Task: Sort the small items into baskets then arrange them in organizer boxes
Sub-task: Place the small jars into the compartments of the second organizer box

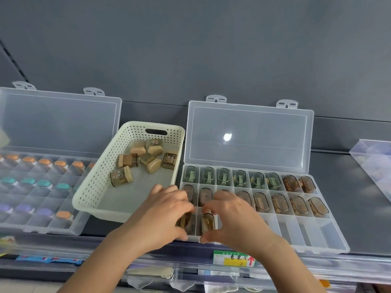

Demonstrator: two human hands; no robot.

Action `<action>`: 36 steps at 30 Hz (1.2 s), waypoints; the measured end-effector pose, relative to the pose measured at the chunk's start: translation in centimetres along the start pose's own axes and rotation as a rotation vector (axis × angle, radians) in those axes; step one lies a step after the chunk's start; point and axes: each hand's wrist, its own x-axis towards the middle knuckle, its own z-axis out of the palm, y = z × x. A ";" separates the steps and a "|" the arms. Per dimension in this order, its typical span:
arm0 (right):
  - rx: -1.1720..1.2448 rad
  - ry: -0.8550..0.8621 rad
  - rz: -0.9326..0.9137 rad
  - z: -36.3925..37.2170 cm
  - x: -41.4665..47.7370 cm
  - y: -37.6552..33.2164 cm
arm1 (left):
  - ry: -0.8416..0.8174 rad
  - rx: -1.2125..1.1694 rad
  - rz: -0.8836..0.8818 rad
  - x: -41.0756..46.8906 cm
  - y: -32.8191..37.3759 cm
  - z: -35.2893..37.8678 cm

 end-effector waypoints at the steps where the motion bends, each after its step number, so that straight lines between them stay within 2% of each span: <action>1: -0.001 -0.004 -0.002 0.0 0.0 0.0 | -0.001 0.002 0.000 -0.1 0.0 0.0; 10: 0.011 -0.013 0.006 -0.2 0.2 0.0 | 0.001 0.039 0.011 -0.1 0.2 0.0; 14: 0.046 0.044 -0.047 -1.2 1.4 -0.7 | 0.107 -0.072 -0.008 -0.2 -0.6 -1.5; 18: 0.102 0.205 -0.115 -2.7 5.0 -2.4 | 0.284 -0.059 -0.190 0.2 -4.7 -3.5; 20: 0.090 0.228 -0.150 -3.2 7.4 -3.4 | 0.264 0.052 -0.348 0.3 -7.5 -3.9; 23: -0.030 0.178 -0.189 -3.0 11.3 -4.7 | 0.055 0.285 -0.533 0.7 -10.6 -3.6; 25: -0.162 0.108 -0.183 -2.2 13.6 -5.6 | -0.033 0.370 -0.562 0.9 -11.3 -3.0; 32: -0.410 -0.088 -0.089 1.3 19.3 -7.1 | 0.069 0.422 -0.562 1.4 -11.5 -1.1; 36: -0.423 -0.074 -0.067 2.2 20.8 -7.5 | 0.092 0.390 -0.520 1.1 -11.9 -0.8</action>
